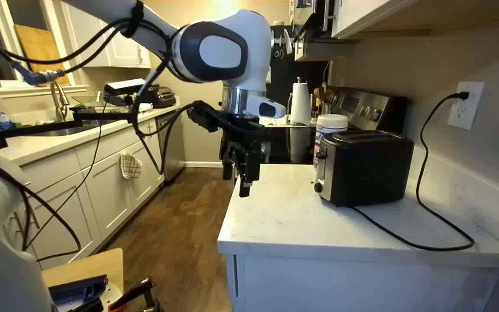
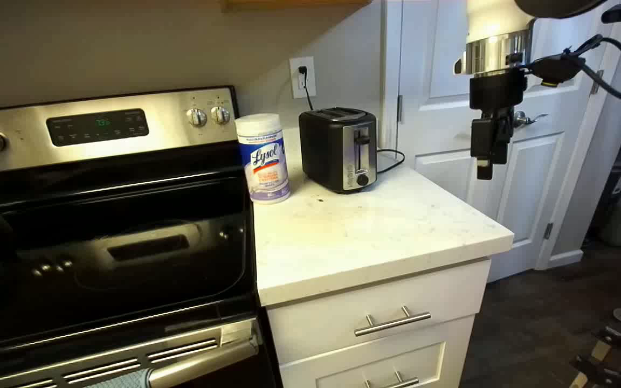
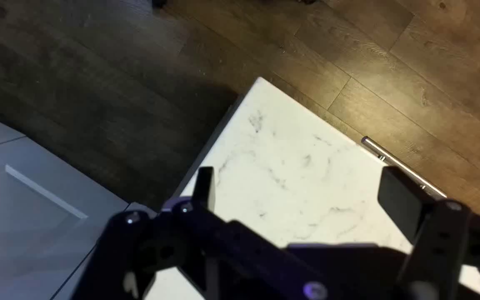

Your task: Push the black toaster lever on the toaster downwards

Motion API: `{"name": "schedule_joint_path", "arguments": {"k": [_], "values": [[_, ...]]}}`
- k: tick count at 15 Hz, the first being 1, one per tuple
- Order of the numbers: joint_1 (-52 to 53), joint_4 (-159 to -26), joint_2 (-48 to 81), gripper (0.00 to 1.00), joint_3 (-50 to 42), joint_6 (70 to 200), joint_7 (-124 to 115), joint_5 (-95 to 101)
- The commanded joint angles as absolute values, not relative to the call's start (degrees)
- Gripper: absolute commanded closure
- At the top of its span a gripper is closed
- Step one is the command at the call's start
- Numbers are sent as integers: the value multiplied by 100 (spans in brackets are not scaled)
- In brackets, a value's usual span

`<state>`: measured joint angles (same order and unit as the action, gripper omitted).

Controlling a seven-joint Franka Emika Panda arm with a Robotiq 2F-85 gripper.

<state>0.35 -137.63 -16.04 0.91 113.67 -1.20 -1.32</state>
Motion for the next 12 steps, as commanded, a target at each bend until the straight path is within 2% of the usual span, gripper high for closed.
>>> {"name": "schedule_joint_path", "arguments": {"k": [1, 7, 12], "values": [[42, -13757, -1603, 0, 82, 11358, -121, -129], [42, -13746, -1590, 0, 89, 11398, -143, -127], [45, -13248, -1225, 0, 120, 11782, -268, -140]]}}
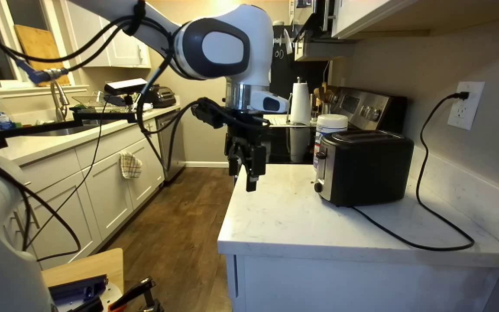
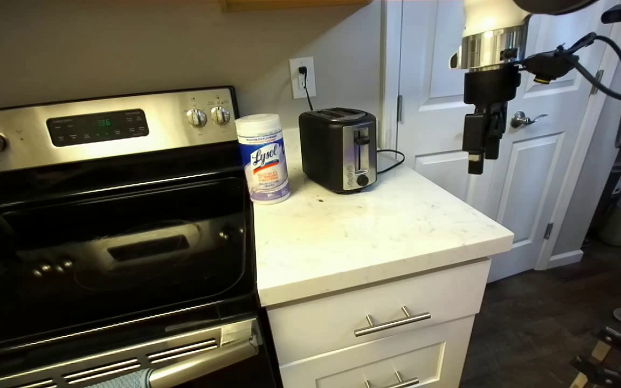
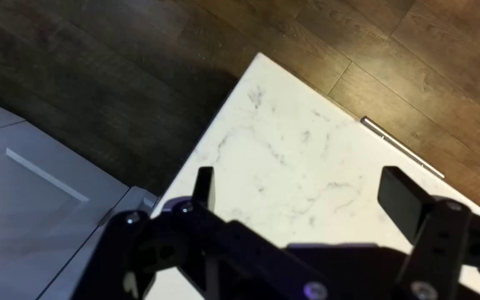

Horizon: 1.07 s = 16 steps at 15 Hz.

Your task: Push the black toaster lever on the toaster downwards

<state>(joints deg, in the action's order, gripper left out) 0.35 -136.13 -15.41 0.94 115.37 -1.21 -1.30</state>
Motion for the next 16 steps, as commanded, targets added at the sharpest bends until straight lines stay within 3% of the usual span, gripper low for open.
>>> {"name": "schedule_joint_path", "arguments": {"k": [1, 14, 15, 16], "values": [[54, -13139, -1157, 0, 116, 11877, -245, -168], [172, -11008, 569, 0, 169, 12535, -251, -472], [170, -10865, 677, 25, 170, 12528, -257, -506], [173, -10752, 761, 27, 169, 12512, -309, -509]]}}
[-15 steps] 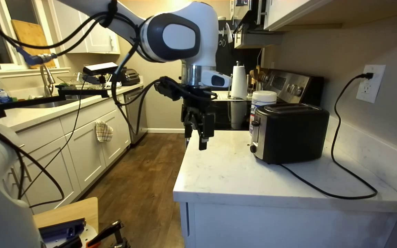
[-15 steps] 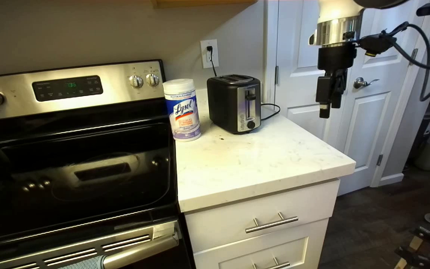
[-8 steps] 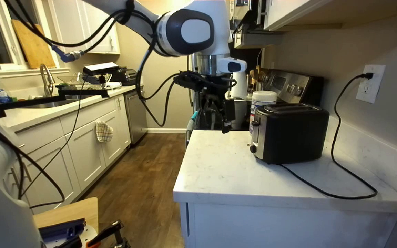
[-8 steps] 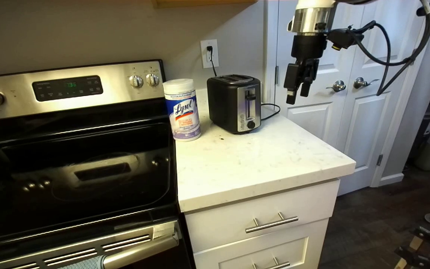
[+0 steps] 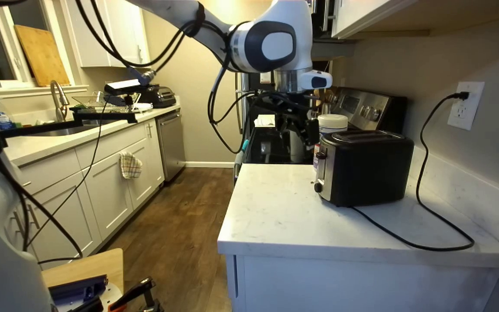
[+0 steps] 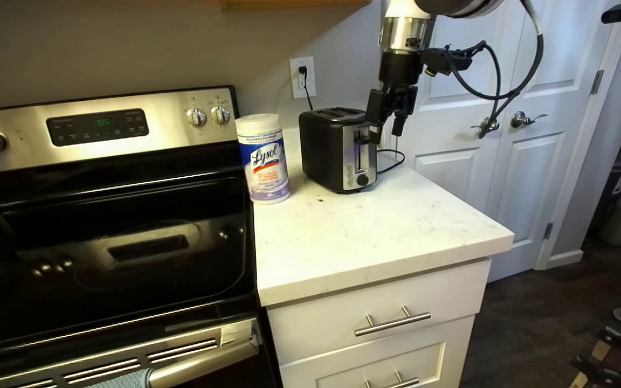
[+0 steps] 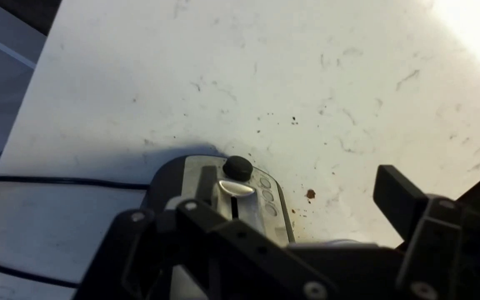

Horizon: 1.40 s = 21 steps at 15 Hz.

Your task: Push the black toaster lever on the toaster downwards

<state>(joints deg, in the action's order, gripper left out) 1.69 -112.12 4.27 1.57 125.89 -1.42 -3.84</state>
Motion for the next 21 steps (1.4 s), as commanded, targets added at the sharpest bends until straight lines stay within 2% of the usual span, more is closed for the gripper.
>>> {"name": "schedule_joint_path", "arguments": {"k": [1, 6, 11, 21], "values": [[172, -10658, 839, 33, 169, 12539, -311, -529], [198, -10395, 1062, 68, 142, 12603, -798, -464], [252, -10289, 1146, 98, 128, 12619, -1286, -394], [297, -10186, 1142, 100, -100, 12532, -2646, 92]]}}
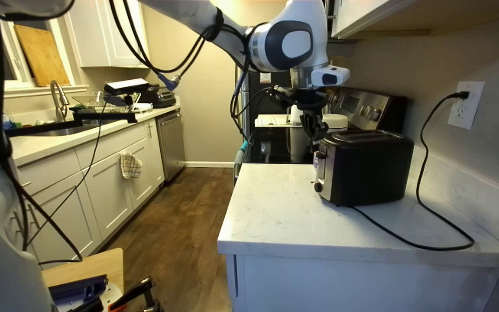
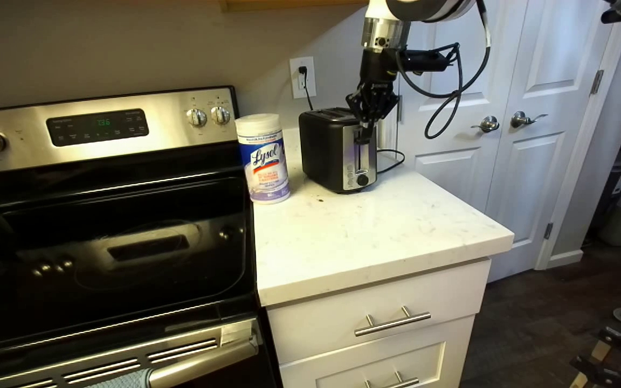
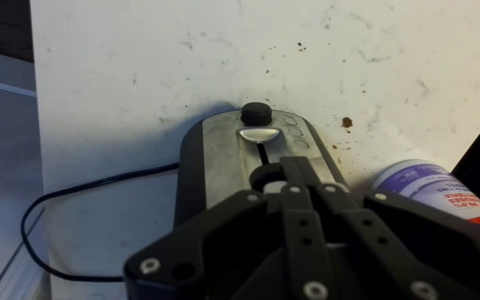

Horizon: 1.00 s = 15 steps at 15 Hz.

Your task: Push the black toaster lever on the toaster downwards

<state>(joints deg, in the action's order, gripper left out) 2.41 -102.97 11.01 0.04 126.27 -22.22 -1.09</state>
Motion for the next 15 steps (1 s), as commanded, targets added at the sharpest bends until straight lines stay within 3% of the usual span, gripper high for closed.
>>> {"name": "schedule_joint_path", "arguments": {"k": [1, 15], "values": [[294, -10188, 1144, 100, -115, 12548, -2717, 118], [321, -9848, 1706, 100, -136, 12611, -2669, 90]]}}
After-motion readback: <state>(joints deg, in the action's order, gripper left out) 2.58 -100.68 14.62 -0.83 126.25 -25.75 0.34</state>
